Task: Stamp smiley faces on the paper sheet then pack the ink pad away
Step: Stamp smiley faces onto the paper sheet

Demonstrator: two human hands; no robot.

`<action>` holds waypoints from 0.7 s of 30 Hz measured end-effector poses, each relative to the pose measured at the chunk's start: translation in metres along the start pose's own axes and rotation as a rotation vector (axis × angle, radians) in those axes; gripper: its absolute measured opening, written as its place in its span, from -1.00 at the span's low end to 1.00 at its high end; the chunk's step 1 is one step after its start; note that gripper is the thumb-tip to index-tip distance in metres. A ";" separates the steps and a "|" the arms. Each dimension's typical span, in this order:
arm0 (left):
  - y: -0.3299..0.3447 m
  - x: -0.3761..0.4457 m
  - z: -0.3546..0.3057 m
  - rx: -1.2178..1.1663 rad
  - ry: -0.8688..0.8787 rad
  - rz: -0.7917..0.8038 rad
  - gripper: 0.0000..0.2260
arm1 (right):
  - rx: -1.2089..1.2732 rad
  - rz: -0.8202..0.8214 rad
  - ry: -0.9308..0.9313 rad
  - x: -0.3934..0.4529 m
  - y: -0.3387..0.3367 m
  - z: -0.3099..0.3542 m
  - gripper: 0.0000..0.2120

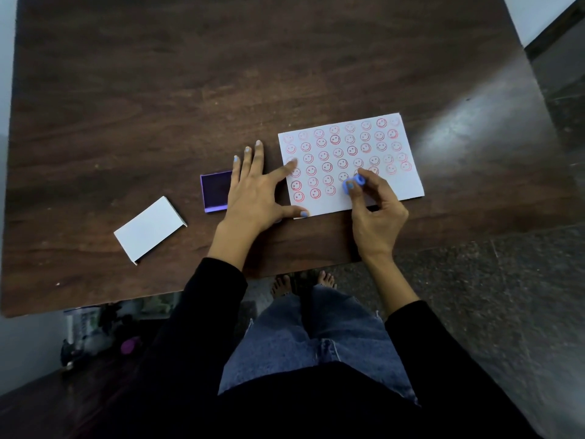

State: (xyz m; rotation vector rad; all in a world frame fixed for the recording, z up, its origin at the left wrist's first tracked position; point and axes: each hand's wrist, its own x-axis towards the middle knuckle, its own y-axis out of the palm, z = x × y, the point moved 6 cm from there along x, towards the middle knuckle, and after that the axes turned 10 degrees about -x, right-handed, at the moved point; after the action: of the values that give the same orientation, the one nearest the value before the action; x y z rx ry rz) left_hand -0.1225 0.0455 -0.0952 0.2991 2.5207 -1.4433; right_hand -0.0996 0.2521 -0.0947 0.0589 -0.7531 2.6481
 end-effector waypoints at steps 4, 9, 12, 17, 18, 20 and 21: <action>0.000 0.000 0.000 0.005 0.003 0.001 -0.14 | -0.056 0.009 -0.072 -0.001 0.001 0.004 -0.77; 0.001 0.001 0.001 0.023 0.004 -0.001 -0.15 | -0.122 0.026 -0.146 -0.001 0.003 0.009 -0.78; 0.001 0.002 0.001 0.049 0.001 0.005 -0.16 | -0.145 0.029 -0.179 -0.001 0.004 0.011 -0.79; 0.001 0.002 0.000 0.053 0.000 0.003 -0.15 | -0.170 0.029 -0.219 -0.001 0.005 0.014 -0.79; 0.001 0.002 -0.001 0.054 -0.001 0.002 -0.16 | -0.181 0.029 -0.228 -0.001 0.005 0.015 -0.80; 0.001 0.003 -0.001 0.060 -0.005 0.005 -0.16 | -0.212 0.027 -0.248 -0.001 0.006 0.018 -0.81; 0.001 0.003 -0.001 0.065 -0.008 0.007 -0.16 | -0.225 0.025 -0.256 0.000 0.005 0.019 -0.81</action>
State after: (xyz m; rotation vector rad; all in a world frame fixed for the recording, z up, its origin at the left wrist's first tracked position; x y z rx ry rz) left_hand -0.1254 0.0474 -0.0965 0.3124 2.4668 -1.5231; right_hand -0.1027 0.2384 -0.0812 0.3342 -1.1368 2.5898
